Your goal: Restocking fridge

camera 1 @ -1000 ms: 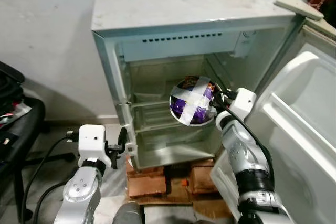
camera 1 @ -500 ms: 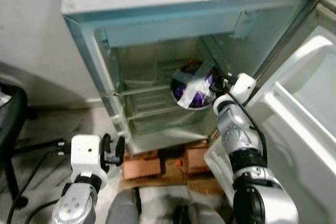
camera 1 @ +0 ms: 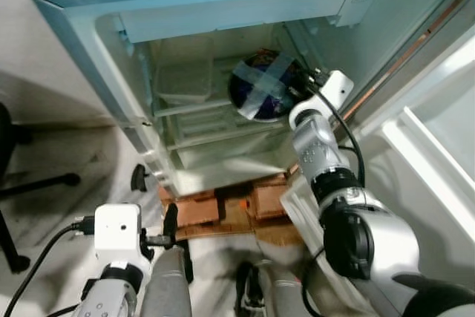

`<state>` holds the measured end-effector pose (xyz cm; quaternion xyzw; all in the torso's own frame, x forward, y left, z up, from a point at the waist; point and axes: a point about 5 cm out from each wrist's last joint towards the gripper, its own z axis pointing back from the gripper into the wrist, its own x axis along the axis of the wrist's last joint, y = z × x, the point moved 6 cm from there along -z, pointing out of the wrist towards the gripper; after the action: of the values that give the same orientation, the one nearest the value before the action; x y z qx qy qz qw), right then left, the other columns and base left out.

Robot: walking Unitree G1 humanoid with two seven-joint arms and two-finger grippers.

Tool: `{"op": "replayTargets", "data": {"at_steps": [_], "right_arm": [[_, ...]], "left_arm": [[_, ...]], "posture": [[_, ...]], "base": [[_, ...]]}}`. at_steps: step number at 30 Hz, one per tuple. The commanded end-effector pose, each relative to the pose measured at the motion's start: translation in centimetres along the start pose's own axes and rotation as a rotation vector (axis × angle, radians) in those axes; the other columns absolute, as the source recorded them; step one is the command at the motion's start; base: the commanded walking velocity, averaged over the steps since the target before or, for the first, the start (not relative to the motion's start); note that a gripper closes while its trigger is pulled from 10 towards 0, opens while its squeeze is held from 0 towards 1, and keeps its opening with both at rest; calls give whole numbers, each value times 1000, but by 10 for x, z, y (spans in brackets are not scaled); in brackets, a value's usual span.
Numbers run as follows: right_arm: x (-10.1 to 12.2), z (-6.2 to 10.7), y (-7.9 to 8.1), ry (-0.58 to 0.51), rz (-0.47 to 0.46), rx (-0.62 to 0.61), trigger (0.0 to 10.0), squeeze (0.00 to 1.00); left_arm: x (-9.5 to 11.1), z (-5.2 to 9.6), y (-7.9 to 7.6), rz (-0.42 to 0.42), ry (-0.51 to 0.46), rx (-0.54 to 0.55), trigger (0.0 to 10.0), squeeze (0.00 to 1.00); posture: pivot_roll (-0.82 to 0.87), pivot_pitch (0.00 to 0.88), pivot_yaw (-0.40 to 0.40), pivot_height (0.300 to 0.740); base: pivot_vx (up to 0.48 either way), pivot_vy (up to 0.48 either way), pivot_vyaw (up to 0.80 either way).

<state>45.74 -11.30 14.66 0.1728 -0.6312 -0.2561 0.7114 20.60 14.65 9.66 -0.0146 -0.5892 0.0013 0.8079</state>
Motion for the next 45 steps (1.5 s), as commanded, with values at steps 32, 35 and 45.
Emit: {"op": "replayTargets", "data": {"at_steps": [32,35,45], "right_arm": [[-19,3,67,149,-327,-8,10000,0],[-18,4,74,144,-308,16,10000,0],[-21,7,84,165,-388,12,10000,0]], "left_arm": [[-1,12,-8,37,23,77,10000,0],[-1,18,-10,50,30,86,10000,0],[-2,33,-16,68,54,95,10000,0]], "posture": [[344,395,-203,740],[347,418,-213,740],[366,451,-223,740]], "base": [[0,0,0],[0,0,0],[0,0,0]]}}
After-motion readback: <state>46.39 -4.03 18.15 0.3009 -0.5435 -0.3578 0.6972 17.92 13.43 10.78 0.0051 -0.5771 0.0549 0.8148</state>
